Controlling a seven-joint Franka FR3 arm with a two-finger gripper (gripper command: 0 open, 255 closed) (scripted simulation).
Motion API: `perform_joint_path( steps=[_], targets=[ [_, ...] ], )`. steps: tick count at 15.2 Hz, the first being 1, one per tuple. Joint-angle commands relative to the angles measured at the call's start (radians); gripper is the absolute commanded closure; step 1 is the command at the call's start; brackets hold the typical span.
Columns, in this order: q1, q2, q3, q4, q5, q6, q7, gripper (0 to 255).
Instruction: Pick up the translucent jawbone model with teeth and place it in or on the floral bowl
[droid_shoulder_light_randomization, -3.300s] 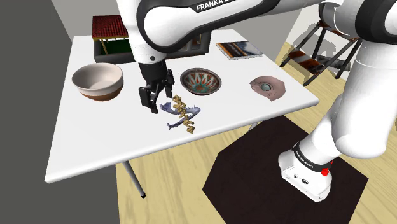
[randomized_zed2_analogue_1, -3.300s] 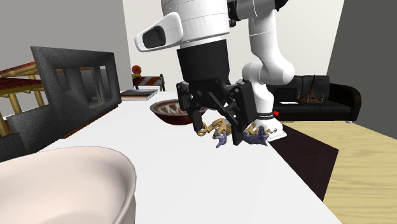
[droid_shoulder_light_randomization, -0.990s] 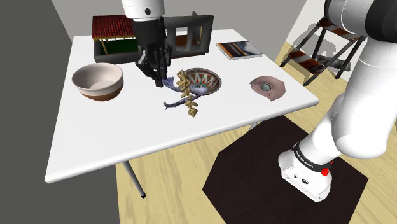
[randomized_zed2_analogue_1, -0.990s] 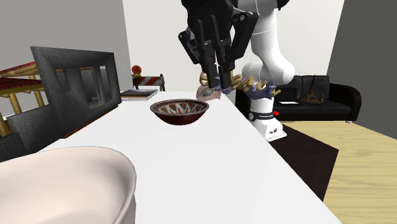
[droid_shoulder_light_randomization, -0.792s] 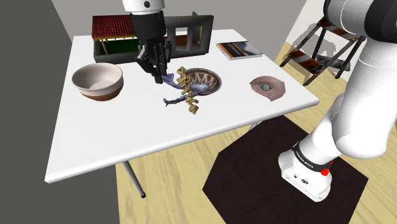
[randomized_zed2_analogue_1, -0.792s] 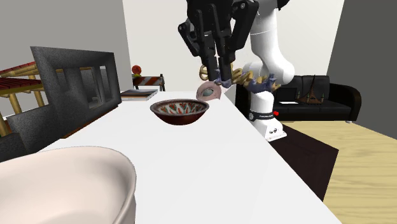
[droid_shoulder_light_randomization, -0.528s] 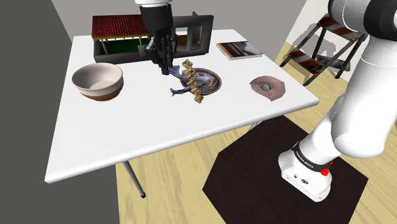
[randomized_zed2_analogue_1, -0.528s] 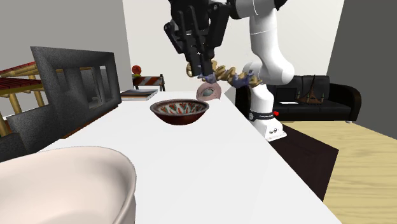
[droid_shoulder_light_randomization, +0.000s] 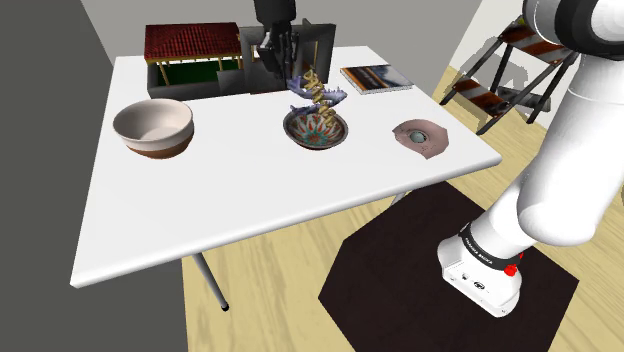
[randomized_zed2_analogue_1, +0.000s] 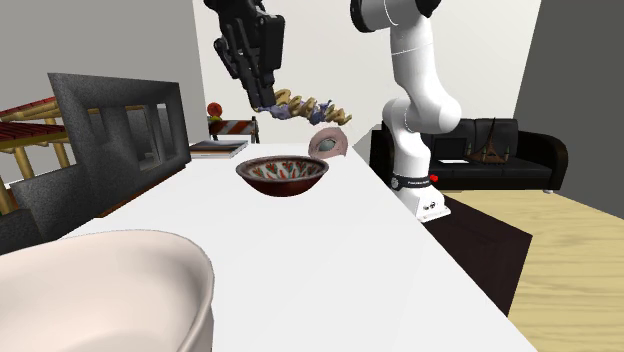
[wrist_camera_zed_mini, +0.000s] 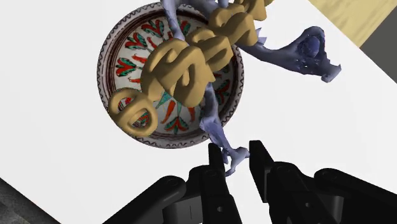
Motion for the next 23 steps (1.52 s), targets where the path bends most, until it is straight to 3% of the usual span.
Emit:
perform_joint_path(
  steps=[1,17,23],
  targets=[
    [-0.040,0.004,-0.022,0.020,-0.007,-0.018,-0.064,255],
    [-0.053,-0.006,-0.027,-0.211,-0.006,0.202,-0.072,255],
    [-0.053,-0.005,-0.027,-0.219,-0.006,0.211,-0.072,255]
  ],
)
